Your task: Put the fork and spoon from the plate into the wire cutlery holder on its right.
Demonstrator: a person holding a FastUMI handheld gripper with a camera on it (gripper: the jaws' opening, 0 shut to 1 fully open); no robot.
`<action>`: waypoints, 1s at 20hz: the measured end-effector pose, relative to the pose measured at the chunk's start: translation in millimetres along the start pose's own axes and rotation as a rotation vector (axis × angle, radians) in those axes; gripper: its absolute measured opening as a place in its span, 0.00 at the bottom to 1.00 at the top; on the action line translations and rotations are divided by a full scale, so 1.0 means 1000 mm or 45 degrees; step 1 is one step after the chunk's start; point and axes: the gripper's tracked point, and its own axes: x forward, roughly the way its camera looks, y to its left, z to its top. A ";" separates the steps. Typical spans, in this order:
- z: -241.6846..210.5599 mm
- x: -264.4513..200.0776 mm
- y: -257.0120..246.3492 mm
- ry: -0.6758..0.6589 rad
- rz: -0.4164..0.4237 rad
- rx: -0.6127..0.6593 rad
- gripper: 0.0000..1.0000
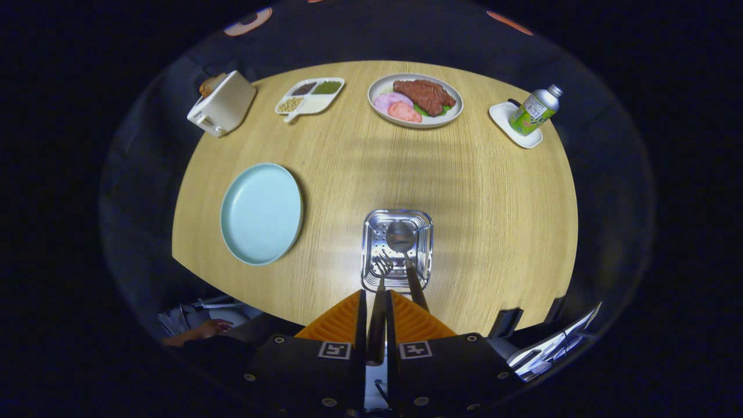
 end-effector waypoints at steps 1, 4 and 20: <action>0.008 -0.009 0.009 -0.062 0.045 0.025 0.16; 0.038 -0.043 0.023 -0.311 0.094 0.012 0.24; 0.143 -0.272 0.059 -1.577 0.167 -0.124 0.92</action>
